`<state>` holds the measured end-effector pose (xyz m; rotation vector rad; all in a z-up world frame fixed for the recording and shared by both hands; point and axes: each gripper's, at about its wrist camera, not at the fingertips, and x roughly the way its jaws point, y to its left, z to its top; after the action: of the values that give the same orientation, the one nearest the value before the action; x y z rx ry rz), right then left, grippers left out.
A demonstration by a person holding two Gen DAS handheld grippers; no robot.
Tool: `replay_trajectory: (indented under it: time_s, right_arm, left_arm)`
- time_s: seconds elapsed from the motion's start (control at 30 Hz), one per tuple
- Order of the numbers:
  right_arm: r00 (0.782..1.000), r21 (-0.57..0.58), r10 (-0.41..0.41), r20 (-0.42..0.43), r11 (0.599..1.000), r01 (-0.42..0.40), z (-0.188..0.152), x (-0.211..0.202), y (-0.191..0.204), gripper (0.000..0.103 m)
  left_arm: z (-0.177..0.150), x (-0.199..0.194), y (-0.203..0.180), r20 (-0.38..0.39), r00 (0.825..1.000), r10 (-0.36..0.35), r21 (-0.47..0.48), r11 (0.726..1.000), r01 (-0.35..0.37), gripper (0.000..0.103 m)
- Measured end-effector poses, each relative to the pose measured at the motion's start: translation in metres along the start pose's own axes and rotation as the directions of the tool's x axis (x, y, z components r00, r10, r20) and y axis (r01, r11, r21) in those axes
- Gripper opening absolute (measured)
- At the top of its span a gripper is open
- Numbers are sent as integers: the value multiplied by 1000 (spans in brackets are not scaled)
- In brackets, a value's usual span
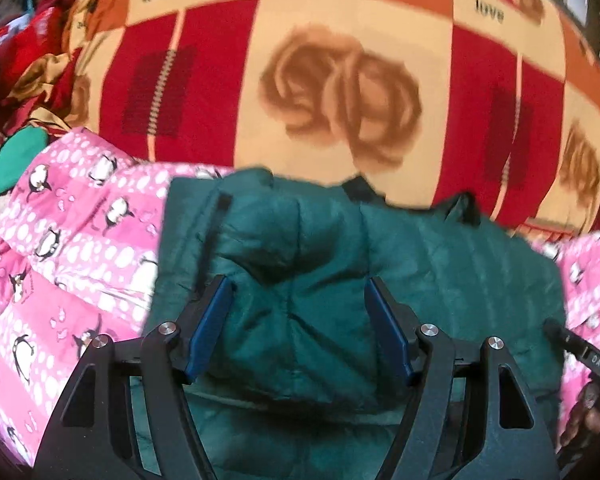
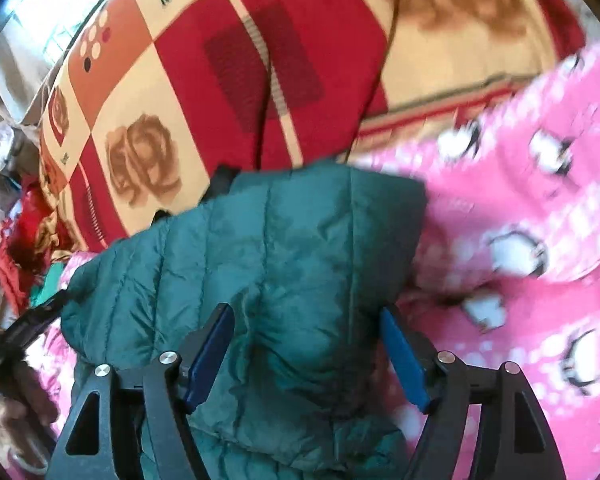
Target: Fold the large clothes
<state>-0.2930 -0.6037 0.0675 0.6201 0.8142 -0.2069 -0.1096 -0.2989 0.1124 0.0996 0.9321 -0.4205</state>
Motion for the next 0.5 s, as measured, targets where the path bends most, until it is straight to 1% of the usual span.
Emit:
replay_trajectory:
  time_s: [0.03,0.1,0.17,0.23,0.3,0.4,0.47,0.5]
  right_arm:
    - [1000,-20,-21,9,1000,21,-2,3,1,48]
    - [998,-48,-47,34,998,48,-4,4,1,36]
    - [996,-48,-66,56,996,69,-2,0,-1,32]
    - [989,-49,-120,84,991,125,0,-5,-5,32]
    - [984,-37,-153,95,987,157,3,-6,-11,32]
    - [984,37,-147,102,989,144,4,-9,-24,32]
    - [985,75,-140,101,988,133,7,-19,-25,32]
    - [984,74,-145,106,988,137,9,-24,-22,32]
  left_arm:
    - [-1,7,-4,-16,1000,6,11,1000,-6,69]
    - [-3,17,-10,-25,1000,12,17,1000,-12,69]
    - [-5,21,-17,-20,1000,5,33,999,-5,70]
    - [-8,25,-28,-13,1000,9,74,997,-8,71]
    - [-12,27,-33,-1,1000,21,99,995,-21,71]
    - [-13,23,-33,-2,1000,27,121,992,-27,71]
    - [-11,17,-29,-3,1000,21,115,993,-21,71]
    - [-10,13,-26,6,1000,23,112,993,-24,71]
